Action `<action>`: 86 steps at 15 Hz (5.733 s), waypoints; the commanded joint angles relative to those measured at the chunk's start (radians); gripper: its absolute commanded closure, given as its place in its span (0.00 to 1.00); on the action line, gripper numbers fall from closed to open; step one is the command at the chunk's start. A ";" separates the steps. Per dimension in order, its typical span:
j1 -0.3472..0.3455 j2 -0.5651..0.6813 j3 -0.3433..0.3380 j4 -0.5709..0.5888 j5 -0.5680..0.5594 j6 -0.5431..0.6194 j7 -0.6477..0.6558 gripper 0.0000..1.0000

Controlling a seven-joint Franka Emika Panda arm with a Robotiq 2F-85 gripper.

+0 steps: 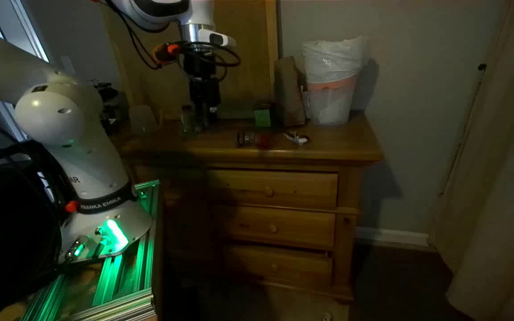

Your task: Put the red container upright.

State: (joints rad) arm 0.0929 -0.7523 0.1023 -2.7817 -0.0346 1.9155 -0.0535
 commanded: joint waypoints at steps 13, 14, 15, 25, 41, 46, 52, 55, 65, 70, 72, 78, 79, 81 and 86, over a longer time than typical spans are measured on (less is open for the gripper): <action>0.088 0.377 0.006 0.173 0.050 0.262 -0.033 0.00; 0.092 0.421 0.006 0.203 0.063 0.290 -0.025 0.00; 0.095 0.466 0.007 0.236 0.078 0.308 -0.020 0.00; 0.084 0.839 0.043 0.513 0.221 0.352 0.160 0.00; -0.021 1.209 0.016 0.931 0.389 -0.092 0.105 0.00; -0.022 1.277 0.016 0.988 0.387 -0.087 0.106 0.03; -0.026 1.307 0.020 1.027 0.384 -0.115 0.100 0.51; -0.027 1.319 0.021 1.046 0.384 -0.154 0.095 0.14; -0.044 1.333 0.017 1.037 0.451 -0.181 0.097 0.00; -0.063 1.330 0.017 1.017 0.532 -0.167 0.097 0.00; -0.063 1.329 0.011 1.010 0.535 -0.178 0.107 0.00; -0.075 1.320 0.000 0.951 0.567 -0.174 0.118 0.00; -0.081 1.318 0.001 0.941 0.588 -0.166 0.113 0.17; -0.089 1.314 -0.001 0.926 0.617 -0.160 0.106 0.34; -0.097 1.306 -0.012 0.914 0.654 -0.161 0.103 0.20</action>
State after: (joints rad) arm 0.0045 0.5810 0.0938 -1.8318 0.5773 1.7350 0.0588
